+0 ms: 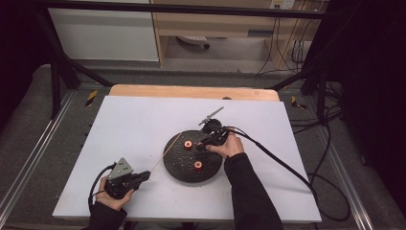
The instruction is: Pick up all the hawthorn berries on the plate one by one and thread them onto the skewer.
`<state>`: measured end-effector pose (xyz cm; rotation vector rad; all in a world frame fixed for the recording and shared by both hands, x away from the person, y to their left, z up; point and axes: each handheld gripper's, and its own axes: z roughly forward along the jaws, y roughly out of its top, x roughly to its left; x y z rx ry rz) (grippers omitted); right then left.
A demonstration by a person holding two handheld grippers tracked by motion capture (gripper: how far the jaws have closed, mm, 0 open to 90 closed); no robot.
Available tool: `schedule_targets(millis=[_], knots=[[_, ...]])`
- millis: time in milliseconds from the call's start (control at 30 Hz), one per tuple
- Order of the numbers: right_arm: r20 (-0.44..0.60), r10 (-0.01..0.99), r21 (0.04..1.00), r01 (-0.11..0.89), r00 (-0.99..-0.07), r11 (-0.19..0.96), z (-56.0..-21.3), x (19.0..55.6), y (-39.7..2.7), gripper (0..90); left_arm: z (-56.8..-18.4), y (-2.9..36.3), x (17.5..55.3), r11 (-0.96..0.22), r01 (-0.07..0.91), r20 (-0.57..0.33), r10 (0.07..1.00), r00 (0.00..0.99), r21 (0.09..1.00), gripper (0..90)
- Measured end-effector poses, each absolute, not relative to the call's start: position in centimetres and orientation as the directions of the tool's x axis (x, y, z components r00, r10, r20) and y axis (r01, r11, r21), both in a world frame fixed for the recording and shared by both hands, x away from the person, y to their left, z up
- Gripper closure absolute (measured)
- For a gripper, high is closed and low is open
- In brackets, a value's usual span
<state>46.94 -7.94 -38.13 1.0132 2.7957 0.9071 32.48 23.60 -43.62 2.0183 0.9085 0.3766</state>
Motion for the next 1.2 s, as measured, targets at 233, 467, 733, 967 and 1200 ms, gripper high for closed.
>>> schedule_targets(millis=[233,467,733,967,1200], knots=[[0.21,0.637,0.627,0.602,-0.742,0.495,-37.8,45.5,-9.7,62.4,-43.6,23.5,32.4,-0.344,0.459,-0.075,0.729,0.681,0.819,88.1],[0.296,0.664,0.725,0.614,-0.686,0.311,-38.4,43.7,-11.6,62.4,-43.6,23.3,32.3,-0.323,0.453,-0.08,0.737,0.671,0.831,88.1],[0.398,0.684,0.783,0.615,-0.611,0.093,-39.5,42.4,-13.3,62.4,-43.7,22.8,32.2,-0.317,0.452,-0.084,0.736,0.672,0.834,88.1],[0.482,0.68,0.793,0.605,-0.553,-0.071,-40.6,41.8,-14.1,62.5,-43.8,22.3,32.1,-0.314,0.45,-0.086,0.734,0.673,0.836,88.1],[0.527,0.668,0.798,0.575,-0.525,-0.178,-41.2,41.5,-14.1,62.6,-43.9,21.5,31.9,-0.306,0.448,-0.092,0.733,0.674,0.84,88.1]])
